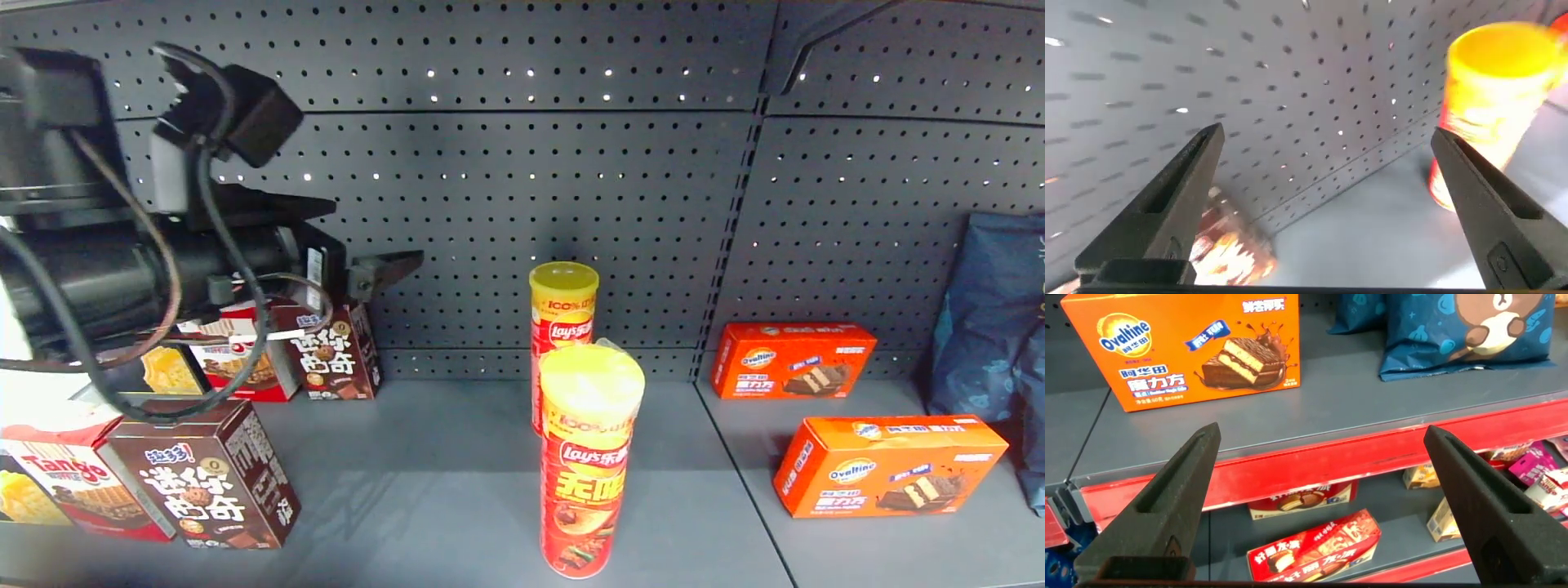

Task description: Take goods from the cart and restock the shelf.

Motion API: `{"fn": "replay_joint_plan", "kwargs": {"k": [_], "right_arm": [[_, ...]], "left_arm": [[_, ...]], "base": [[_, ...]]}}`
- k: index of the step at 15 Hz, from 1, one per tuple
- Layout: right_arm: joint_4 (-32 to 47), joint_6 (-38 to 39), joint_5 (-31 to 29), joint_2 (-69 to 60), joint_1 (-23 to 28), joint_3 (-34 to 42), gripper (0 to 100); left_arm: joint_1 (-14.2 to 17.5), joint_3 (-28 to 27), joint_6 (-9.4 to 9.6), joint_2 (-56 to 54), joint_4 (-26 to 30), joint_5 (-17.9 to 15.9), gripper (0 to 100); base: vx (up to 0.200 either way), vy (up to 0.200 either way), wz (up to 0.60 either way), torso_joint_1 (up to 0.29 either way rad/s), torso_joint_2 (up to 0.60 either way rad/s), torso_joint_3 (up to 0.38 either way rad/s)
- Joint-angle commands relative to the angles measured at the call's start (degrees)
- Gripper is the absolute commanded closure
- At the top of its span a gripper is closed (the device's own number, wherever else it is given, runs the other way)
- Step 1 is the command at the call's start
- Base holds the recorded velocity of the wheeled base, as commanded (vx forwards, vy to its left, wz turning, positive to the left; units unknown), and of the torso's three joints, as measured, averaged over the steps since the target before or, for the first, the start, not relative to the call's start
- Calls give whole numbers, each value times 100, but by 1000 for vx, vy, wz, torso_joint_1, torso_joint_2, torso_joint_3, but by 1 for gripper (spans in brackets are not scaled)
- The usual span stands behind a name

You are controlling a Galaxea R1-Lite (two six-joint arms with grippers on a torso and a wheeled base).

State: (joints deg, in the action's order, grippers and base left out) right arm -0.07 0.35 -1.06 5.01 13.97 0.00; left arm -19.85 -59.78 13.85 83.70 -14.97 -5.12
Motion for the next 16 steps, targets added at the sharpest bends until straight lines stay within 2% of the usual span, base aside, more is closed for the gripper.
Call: {"fn": "replay_joint_plan", "kwargs": {"k": [1, 3, 4, 7, 8, 10, 11, 12, 15, 16], "right_arm": [[-1, 0, 1, 9, 0, 0, 0], [-1, -9, 1, 9, 0, 0, 0], [-1, -18, 1, 9, 0, 0, 0], [-10, -185, 220, 53, -52, 0, 0], [-195, -176, 176, 255, -35, -378, 0], [-643, 105, 405, 2716, -79, -2619, 0], [-617, 105, 607, 2935, -158, -3050, 0], [-520, -202, 1328, 3463, -685, -3498, 0], [-520, -598, 1328, 4201, -1670, -3472, 0], [-564, -633, 1134, 4764, -2724, -3340, 0]], "left_arm": [[7, 854, -49, -1172, -32, 2, 0], [7, 1505, -216, -1594, -234, 46, 0], [7, 1812, -225, -1857, -252, 143, 0], [25, 2208, -233, -2191, -252, 442, 0], [42, 2190, -242, -2209, -261, 503, 0], [51, 2225, -242, -2218, -261, 547, 0], [51, 2252, -242, -2218, -270, 547, 0], [60, 2190, -242, -2218, -287, 556, 0], [86, 2173, -242, -2209, -287, 556, 0], [192, 2190, -242, -2218, -287, 556, 0]], "base": [[0, 0, 0, 0, 0, 0], [0, 0, 0, 0, 0, 0], [0, 0, 0, 0, 0, 0], [0, 0, 0, 0, 0, 0], [0, 0, 0, 0, 0, 0], [0, 0, 0, 0, 0, 0], [0, 0, 0, 0, 0, 0], [0, 0, 0, 0, 0, 0], [0, 0, 0, 0, 0, 0], [0, 0, 0, 0, 0, 0]]}}
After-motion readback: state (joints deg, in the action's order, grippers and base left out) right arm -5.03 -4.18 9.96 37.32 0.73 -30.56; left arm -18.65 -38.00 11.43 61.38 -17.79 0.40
